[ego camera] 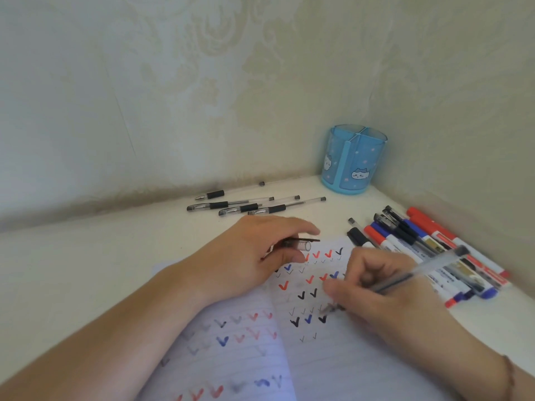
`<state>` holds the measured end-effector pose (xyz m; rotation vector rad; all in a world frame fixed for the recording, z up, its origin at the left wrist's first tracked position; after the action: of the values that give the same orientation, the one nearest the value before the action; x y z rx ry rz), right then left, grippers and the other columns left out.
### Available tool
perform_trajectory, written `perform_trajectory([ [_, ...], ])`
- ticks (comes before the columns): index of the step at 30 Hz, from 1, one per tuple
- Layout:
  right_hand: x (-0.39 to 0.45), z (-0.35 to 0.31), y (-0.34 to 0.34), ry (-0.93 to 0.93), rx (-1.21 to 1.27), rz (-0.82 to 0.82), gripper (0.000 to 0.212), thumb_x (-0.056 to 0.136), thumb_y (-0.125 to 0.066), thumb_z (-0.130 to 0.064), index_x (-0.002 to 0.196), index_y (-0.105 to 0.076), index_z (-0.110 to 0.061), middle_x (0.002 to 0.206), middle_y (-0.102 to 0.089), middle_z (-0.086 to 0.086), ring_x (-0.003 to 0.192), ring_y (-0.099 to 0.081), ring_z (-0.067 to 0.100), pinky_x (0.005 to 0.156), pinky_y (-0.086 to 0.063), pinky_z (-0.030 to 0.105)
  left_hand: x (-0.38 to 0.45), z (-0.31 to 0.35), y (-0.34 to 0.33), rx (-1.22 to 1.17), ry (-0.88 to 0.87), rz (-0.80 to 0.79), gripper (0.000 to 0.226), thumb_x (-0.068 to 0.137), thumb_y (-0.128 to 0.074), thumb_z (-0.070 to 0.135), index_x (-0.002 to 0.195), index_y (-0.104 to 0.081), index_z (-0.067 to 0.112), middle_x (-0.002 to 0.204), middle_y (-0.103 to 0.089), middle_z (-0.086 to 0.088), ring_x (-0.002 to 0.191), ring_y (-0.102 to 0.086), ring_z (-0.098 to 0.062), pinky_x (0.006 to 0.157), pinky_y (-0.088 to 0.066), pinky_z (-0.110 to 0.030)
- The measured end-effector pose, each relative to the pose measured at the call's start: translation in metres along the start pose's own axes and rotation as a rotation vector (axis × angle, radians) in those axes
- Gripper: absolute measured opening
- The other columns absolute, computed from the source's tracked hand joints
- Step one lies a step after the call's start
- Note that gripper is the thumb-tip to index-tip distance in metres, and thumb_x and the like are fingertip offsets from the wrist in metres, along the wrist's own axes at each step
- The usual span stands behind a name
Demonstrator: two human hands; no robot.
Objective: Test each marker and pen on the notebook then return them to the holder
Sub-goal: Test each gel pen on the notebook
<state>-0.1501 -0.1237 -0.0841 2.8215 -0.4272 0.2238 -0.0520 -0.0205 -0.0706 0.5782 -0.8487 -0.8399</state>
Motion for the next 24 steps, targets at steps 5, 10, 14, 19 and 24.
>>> perform_trajectory([
  [5, 0.009, -0.003, 0.025, 0.005, 0.329, 0.054, 0.036, 0.057, -0.088, -0.035, 0.073, -0.072, -0.007, 0.061, -0.063, 0.019, 0.049, -0.055, 0.028, 0.036, -0.038, 0.025, -0.001, -0.003, 0.004, -0.073, 0.083, 0.014, 0.027, 0.09, -0.067, 0.027, 0.099, -0.045, 0.04, 0.084, -0.066, 0.016, 0.074, -0.055, -0.015, 0.067, -0.043, -0.018],
  [10, 0.01, 0.003, 0.03, -0.006, 0.368, 0.078, 0.013, 0.066, -0.067, -0.003, 0.072, -0.072, -0.013, 0.065, -0.065, 0.022, 0.053, -0.059, 0.033, 0.035, -0.04, 0.028, -0.002, 0.004, 0.004, -0.076, 0.036, 0.004, 0.017, 0.092, -0.06, 0.035, 0.101, -0.046, 0.039, 0.084, -0.064, 0.014, 0.074, -0.055, -0.017, 0.069, -0.048, -0.031],
  [14, 0.01, 0.0, 0.03, 0.002, 0.404, 0.064, 0.016, 0.058, -0.073, -0.023, 0.07, -0.068, -0.015, 0.065, -0.066, 0.021, 0.051, -0.061, 0.031, 0.037, -0.042, 0.027, -0.002, 0.006, 0.005, -0.067, 0.015, 0.019, 0.018, 0.091, -0.061, 0.033, 0.1, -0.047, 0.04, 0.081, -0.061, 0.014, 0.073, -0.054, -0.01, 0.067, -0.047, -0.027],
  [19, 0.009, -0.004, 0.028, 0.009, 0.383, 0.075, 0.044, 0.049, -0.087, -0.047, 0.076, -0.073, -0.015, 0.071, -0.07, 0.021, 0.054, -0.064, 0.031, 0.039, -0.043, 0.027, -0.003, 0.008, 0.007, -0.052, -0.005, 0.024, 0.02, 0.092, -0.063, 0.031, 0.099, -0.047, 0.042, 0.081, -0.06, 0.014, 0.074, -0.052, -0.007, 0.064, -0.041, -0.015],
  [24, 0.008, -0.007, 0.022, 0.0, 0.287, 0.061, 0.047, 0.055, -0.085, -0.049, 0.085, -0.078, -0.013, 0.08, -0.074, 0.019, 0.058, -0.068, 0.032, 0.039, -0.045, 0.027, -0.004, 0.019, 0.006, -0.073, -0.072, 0.034, 0.013, 0.092, -0.056, 0.038, 0.103, -0.053, 0.035, 0.086, -0.063, 0.012, 0.074, -0.055, -0.011, 0.067, -0.047, -0.031],
])
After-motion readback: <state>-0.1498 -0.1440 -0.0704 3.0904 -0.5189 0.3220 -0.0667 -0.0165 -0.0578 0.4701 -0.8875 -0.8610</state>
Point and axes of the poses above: each hand's wrist, its own x-axis towards the middle knuckle, its own y-axis out of the back of the hand, z = x × y, the point moved 9 cm from there along x, towards the middle knuckle
